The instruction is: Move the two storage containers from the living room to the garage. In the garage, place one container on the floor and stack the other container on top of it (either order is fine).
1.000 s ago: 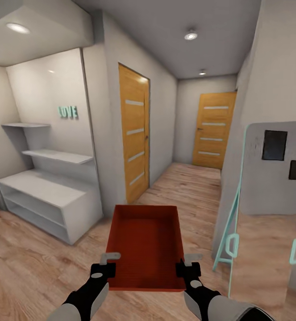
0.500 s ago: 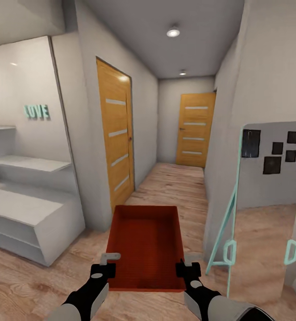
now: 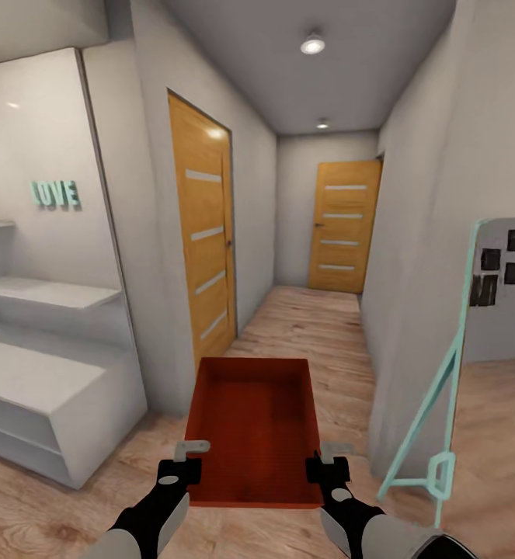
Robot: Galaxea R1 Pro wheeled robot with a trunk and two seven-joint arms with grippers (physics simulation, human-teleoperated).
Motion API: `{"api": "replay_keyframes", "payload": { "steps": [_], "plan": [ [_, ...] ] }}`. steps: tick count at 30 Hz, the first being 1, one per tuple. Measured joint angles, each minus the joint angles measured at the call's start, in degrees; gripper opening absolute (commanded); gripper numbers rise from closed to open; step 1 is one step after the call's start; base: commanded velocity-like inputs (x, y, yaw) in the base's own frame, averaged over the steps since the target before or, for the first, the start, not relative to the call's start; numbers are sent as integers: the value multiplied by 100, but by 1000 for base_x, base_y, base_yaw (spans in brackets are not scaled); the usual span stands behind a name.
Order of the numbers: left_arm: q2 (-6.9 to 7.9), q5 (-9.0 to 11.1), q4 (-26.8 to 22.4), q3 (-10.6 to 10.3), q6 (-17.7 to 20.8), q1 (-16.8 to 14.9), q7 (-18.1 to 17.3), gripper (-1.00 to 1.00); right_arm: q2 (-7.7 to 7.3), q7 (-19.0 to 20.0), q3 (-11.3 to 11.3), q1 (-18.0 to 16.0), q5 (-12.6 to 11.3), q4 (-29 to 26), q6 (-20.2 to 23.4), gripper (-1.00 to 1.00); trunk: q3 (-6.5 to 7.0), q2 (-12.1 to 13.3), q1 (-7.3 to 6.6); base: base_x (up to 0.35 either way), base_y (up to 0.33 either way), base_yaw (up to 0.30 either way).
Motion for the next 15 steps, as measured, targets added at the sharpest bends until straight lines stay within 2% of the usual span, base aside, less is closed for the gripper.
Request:
{"api": "replay_keyframes", "payload": {
  "steps": [7,15],
  "plan": [
    [2,0,-9,-3,0,0,6,-100,3,-13,-14,0,23,-6,0,-100,0,0,0,320,180,-19],
    [2,6,0,-9,1,-2,5,-100,6,-17,9,1,-7,-1,-4,-100,0,0,0,320,180,-215]
  ]
}}
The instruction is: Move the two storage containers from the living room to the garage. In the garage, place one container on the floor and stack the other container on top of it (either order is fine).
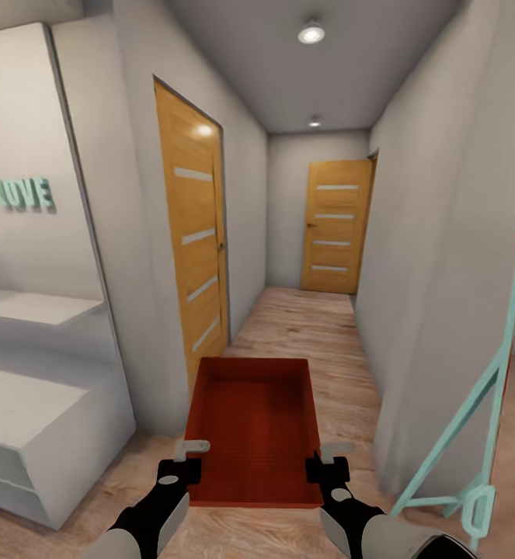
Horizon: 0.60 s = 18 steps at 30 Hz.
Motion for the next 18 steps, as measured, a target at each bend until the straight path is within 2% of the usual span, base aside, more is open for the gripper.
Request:
{"api": "replay_keyframes", "payload": {
  "steps": [18],
  "plan": [
    [0,0,1,1,0,0,-1,-100,0,-2,3,0,-2,0,1,-100,0,0,0,320,180,-281]
  ]
}}
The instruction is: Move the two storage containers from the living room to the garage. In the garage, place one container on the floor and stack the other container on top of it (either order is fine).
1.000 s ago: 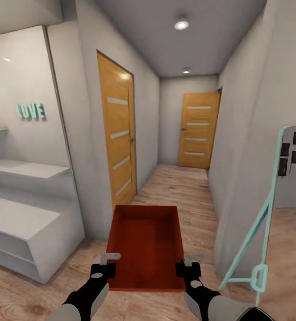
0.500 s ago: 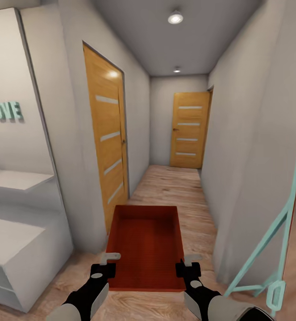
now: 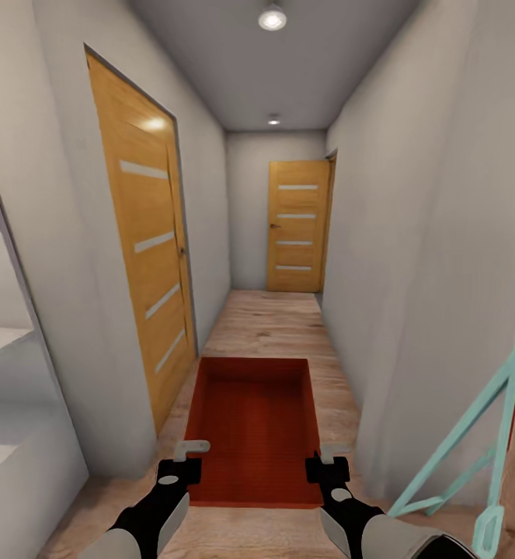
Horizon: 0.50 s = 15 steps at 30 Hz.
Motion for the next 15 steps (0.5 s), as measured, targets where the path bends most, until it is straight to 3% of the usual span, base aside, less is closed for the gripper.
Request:
{"api": "replay_keyframes", "payload": {
  "steps": [12,15],
  "plan": [
    [0,3,0,-2,0,0,2,-100,0,0,1,0,0,0,0,-100,0,0,0,320,170,-282],
    [0,2,-1,-1,0,1,1,-100,-1,4,-1,-1,0,1,0,-100,0,0,0,320,163,-128]
  ]
}}
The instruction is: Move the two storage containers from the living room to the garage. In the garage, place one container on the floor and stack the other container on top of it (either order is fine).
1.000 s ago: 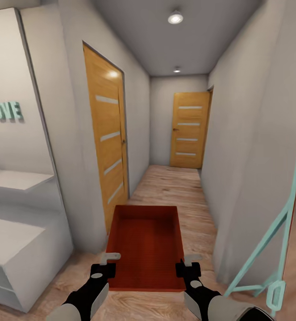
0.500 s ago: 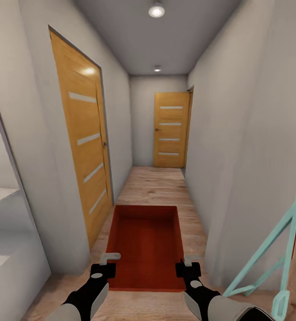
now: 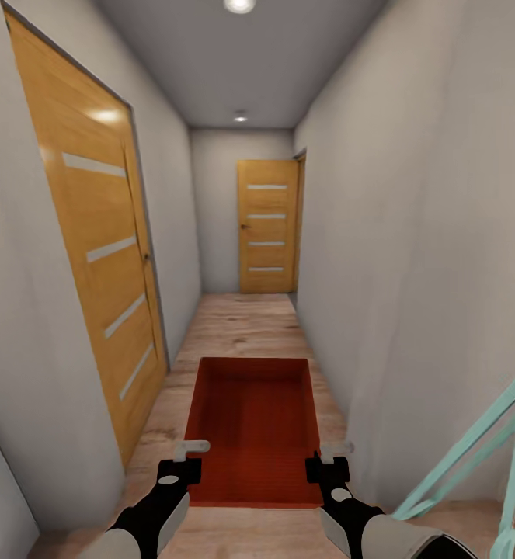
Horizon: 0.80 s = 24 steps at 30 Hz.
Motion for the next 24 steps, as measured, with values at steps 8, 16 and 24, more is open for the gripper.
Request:
{"api": "replay_keyframes", "payload": {
  "steps": [8,16,24],
  "plan": [
    [1,-2,-1,2,0,0,-1,-100,2,-3,2,0,0,0,0,-100,0,0,0,320,157,-16],
    [1,2,-1,-2,0,0,2,-100,2,-4,3,0,0,1,0,-100,0,0,0,320,131,0],
    [3,4,-2,-4,0,1,-3,-100,3,-1,2,-1,-2,2,-3,-100,0,0,0,323,18,0]
  ]
}}
